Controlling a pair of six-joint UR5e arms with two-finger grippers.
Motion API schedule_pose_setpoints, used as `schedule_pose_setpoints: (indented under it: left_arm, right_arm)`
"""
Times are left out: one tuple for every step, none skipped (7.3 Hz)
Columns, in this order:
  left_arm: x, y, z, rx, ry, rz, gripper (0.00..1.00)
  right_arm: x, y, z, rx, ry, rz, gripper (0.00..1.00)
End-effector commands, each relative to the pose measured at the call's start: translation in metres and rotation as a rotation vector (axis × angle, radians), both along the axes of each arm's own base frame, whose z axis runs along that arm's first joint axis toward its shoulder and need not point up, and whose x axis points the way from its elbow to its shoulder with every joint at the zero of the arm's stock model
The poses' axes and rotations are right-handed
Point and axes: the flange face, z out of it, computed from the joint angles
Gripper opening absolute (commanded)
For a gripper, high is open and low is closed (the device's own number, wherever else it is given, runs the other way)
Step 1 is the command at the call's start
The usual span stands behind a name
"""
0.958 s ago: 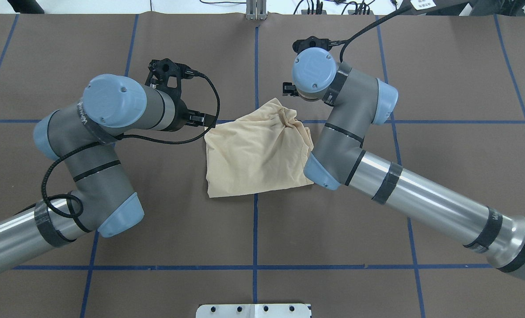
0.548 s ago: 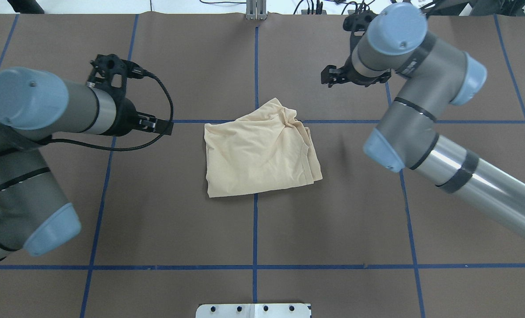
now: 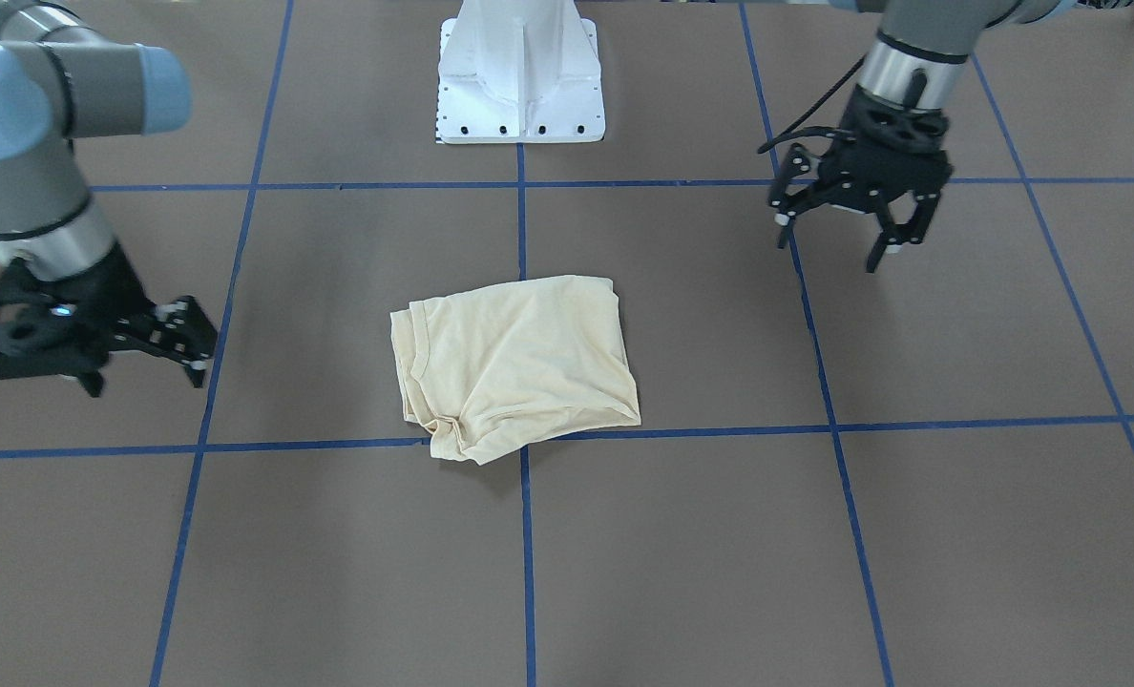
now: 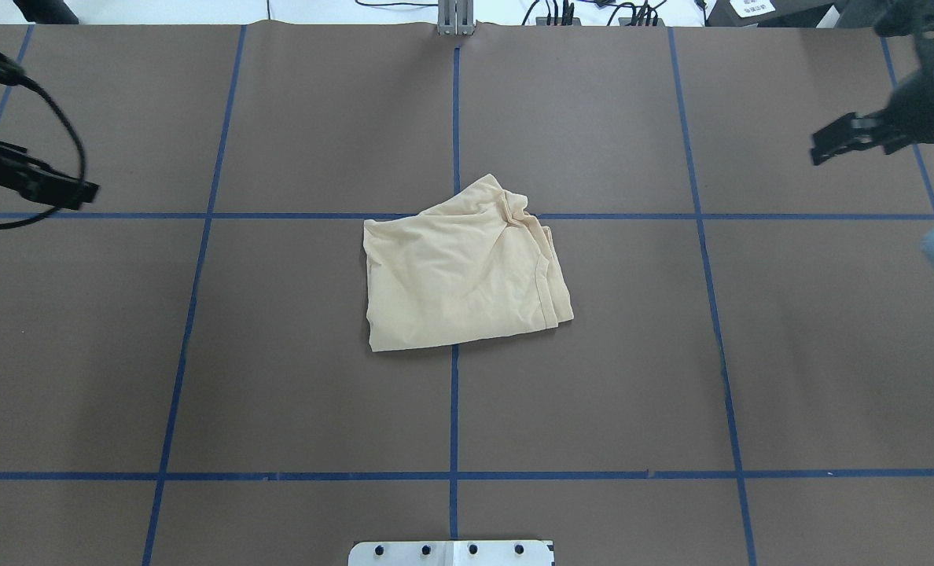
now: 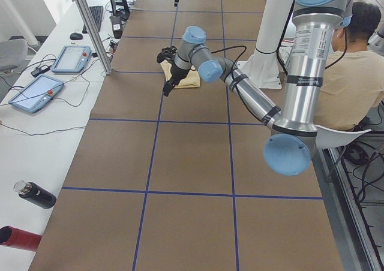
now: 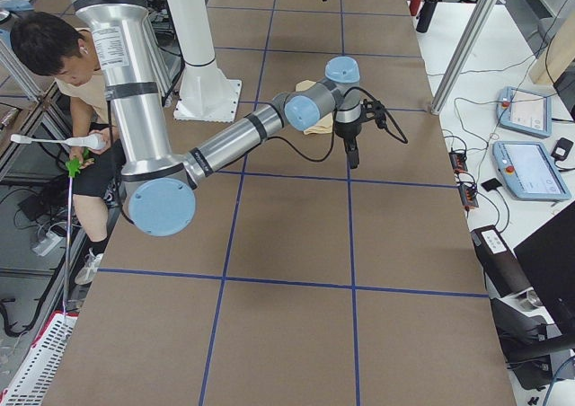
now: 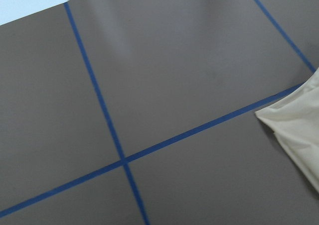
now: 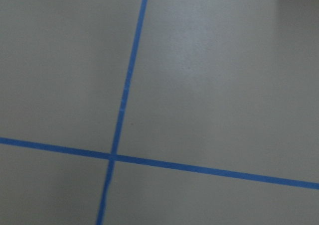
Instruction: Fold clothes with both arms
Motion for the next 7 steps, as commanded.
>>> schedule_pose_setpoints:
  left_arm:
    - [-0.120,-0.009,0.073,0.043,-0.137,0.019,1.00]
    - [-0.155,-0.005,0.112,-0.019,-0.153,0.016,1.00]
    - [-0.161,-0.004,0.161,-0.175,-0.126,0.045,1.00]
    - [-0.194,0.001,0.193,-0.214,-0.136,0.016,1.00]
    - [-0.221,0.014,0.210,-0.253,-0.132,-0.031,1.00]
    - [-0.222,0.021,0.229,-0.293,-0.125,-0.024,1.00]
    - [-0.215,0.031,0.247,-0.347,-0.046,0.004,1.00]
  right_arm:
    - [0.134,0.067,0.109,0.001,0.019,-0.070,1.00]
    - [0.168,0.110,0.157,-0.039,0.041,-0.079,1.00]
    - [0.195,0.152,0.190,-0.078,0.050,-0.064,1.00]
    - [0.197,0.180,0.213,-0.139,0.047,-0.063,1.00]
    - [0.197,0.187,0.220,-0.173,0.043,-0.060,1.00]
    - [0.196,0.206,0.236,-0.208,0.035,-0.059,1.00]
    - [0.184,0.196,0.228,-0.197,0.034,-0.089,1.00]
